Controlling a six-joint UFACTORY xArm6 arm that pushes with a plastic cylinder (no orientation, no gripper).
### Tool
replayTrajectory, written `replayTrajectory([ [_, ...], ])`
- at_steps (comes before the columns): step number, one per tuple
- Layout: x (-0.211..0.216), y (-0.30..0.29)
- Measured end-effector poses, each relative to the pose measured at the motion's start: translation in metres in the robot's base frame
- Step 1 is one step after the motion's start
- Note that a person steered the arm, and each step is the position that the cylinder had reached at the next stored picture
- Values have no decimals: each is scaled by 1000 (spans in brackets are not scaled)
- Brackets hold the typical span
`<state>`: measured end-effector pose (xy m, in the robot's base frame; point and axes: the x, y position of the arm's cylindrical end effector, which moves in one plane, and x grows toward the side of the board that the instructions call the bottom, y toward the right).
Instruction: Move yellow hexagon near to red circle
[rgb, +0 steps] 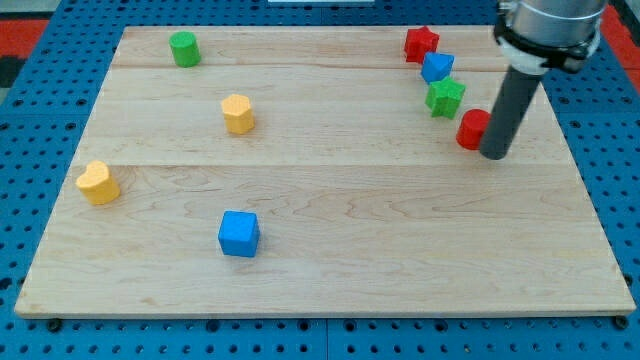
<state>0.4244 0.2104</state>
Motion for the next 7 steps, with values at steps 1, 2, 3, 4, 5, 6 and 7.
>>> replayTrajectory([
  [1,-12,26],
  [2,-12,-3],
  [3,-14,-29],
  [4,-14,-22],
  [5,23,-41],
  [6,45,-135],
  [7,45,-225],
])
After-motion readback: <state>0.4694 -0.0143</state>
